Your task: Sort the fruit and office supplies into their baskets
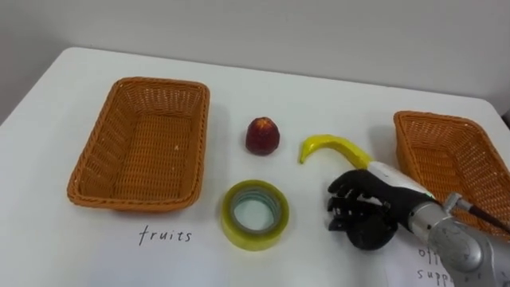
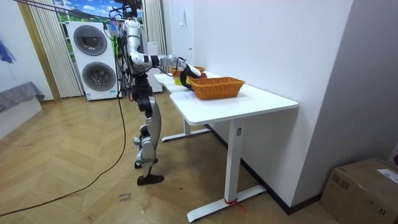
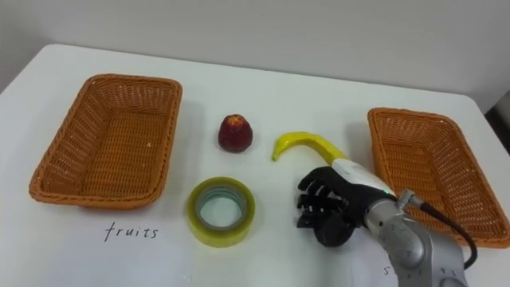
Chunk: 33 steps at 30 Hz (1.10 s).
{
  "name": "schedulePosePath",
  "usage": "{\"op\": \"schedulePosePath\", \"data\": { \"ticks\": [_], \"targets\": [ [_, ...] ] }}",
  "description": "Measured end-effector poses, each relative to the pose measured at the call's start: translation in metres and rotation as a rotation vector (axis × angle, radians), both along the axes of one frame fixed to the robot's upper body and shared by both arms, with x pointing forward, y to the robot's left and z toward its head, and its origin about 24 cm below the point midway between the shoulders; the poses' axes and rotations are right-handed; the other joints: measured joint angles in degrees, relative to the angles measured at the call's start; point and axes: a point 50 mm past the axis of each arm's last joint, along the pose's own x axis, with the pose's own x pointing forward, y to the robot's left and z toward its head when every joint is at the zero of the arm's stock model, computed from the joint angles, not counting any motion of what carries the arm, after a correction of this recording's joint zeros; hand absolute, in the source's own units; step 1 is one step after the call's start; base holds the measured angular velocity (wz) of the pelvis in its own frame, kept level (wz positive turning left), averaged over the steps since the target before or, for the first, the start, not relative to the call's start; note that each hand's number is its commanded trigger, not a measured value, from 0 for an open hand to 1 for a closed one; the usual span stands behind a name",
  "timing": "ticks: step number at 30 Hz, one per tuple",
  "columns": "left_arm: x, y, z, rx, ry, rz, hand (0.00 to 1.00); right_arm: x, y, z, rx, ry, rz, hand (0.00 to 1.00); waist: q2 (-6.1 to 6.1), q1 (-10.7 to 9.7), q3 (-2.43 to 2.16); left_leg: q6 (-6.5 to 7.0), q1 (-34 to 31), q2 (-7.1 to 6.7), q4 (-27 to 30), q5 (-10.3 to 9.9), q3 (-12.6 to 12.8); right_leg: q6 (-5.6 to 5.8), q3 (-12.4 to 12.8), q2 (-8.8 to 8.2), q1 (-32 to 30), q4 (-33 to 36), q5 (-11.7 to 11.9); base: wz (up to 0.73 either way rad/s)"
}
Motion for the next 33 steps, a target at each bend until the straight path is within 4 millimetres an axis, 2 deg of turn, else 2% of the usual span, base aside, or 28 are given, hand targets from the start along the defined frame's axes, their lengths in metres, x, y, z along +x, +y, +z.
{"op": "schedulePosePath", "data": {
  "ticks": [7, 13, 33],
  "targets": [
    [-0.0007, -0.0013, -0.0005, -0.003, 0.002, 0.000, 0.00, -0.0009, 0.0000, -0.0045, 0.004, 0.004, -0.009, 1.00, -0.37, 0.0, -0.16, 0.00, 0.0, -0.05, 0.1, 0.0, -0.3, 0.00, -0.3, -0.06, 0.1, 0.0, 0.0, 0.00],
    [0.0005, -0.0015, -0.0005, -0.006, 0.000, 0.000, 0.00, -0.0011, 0.0011, -0.0069, 0.010, 0.004, -0.011, 1.00, -0.92, 0.0, 0.00, 0.00, -0.1, -0.07, 0.1, 0.0, -0.3, 0.00, -0.2, -0.07, 0.1, 0.0, 0.0, 0.00],
    [0.0003, -0.0003, 0.0004, -0.005, -0.011, 0.007, 0.00, -0.0014, 0.0044, -0.0066, 0.083, 0.006, -0.007, 1.00, -1.31, -0.2, -0.02, 0.00, -0.2, -0.05, -0.2, 0.0, -0.1, 0.00, -0.1, -0.03, -0.4, 0.1, 0.0, -0.01]
  ]
}}
